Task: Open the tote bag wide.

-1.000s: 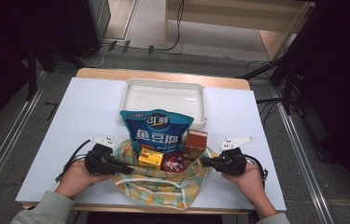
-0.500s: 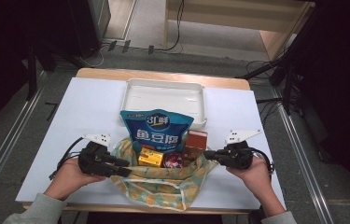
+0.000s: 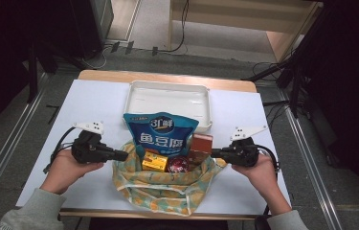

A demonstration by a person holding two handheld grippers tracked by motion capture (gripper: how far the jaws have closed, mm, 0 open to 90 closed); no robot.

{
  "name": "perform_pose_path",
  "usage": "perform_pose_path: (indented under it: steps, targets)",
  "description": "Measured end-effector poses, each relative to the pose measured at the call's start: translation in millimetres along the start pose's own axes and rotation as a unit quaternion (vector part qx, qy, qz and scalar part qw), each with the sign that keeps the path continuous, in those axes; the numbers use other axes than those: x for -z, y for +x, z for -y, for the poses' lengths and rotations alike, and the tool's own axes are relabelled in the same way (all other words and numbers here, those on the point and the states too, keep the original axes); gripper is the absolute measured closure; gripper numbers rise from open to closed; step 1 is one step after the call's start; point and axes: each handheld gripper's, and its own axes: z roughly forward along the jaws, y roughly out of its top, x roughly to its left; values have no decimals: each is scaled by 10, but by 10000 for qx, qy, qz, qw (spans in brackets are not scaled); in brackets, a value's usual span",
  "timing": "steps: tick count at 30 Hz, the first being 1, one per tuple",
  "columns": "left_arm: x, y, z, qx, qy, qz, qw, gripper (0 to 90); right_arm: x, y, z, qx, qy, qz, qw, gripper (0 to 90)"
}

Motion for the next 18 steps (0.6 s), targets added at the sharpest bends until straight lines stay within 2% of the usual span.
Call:
perform_pose_path:
  steps: [7, 11, 13, 14, 16, 18]
  targets:
    - [-7, 215, -166, 51, -18, -156, 9999, 900, -69, -116, -111, -85, -40, 10, 10000, 900]
    - [-48, 335, -243, 144, -74, -94, 9998, 900, -80, -176, -162, -86, -72, 19, 9999, 900]
    - [-72, 353, -257, 152, -63, -67, 9998, 900, -84, -185, -177, -110, -57, 22, 9999, 900]
    - [-103, 358, -276, 104, 8, -124, 9999, 900, -98, -223, -208, -44, -111, 29, 9999, 900]
    - [-179, 376, -339, 24, 27, -87, 10000, 900, -116, -250, -241, -70, -125, 28, 9999, 900]
    - [-223, 398, -382, 34, -13, -9, 10000, 900, -149, -278, -280, -81, -144, -3, 9999, 900]
